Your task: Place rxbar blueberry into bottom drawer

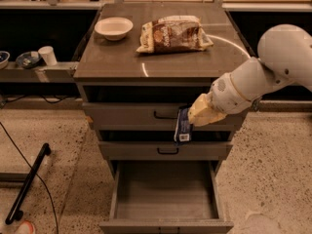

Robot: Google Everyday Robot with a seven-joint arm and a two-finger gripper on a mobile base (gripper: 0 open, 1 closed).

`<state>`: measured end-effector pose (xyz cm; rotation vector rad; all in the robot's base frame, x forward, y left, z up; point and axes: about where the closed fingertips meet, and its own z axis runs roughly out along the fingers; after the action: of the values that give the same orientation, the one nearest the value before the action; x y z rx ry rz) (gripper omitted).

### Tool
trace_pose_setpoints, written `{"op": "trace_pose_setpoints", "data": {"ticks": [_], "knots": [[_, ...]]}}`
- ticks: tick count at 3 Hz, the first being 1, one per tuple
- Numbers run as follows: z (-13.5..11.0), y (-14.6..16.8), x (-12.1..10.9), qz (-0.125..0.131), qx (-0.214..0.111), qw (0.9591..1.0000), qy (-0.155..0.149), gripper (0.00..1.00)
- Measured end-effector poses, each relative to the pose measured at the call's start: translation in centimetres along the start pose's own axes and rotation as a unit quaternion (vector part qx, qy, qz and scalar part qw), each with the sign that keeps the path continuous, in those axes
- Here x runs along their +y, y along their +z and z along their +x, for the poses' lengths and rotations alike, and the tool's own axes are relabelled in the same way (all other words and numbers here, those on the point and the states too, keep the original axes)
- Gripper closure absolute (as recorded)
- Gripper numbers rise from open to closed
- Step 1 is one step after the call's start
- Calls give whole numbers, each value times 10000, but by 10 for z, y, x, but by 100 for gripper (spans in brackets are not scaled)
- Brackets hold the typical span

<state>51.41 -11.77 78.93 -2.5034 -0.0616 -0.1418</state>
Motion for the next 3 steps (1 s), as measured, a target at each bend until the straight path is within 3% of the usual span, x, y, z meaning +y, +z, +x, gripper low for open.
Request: {"op": "trace_pose_setpoints", "data": {"ticks": [1,2,3], "knots": [[-10,35,30,460,-147,9983,326,100],[-20,67,67,1003,-105,9927,666,100],[-24,76,92,1370,7,9874,789,100]]}}
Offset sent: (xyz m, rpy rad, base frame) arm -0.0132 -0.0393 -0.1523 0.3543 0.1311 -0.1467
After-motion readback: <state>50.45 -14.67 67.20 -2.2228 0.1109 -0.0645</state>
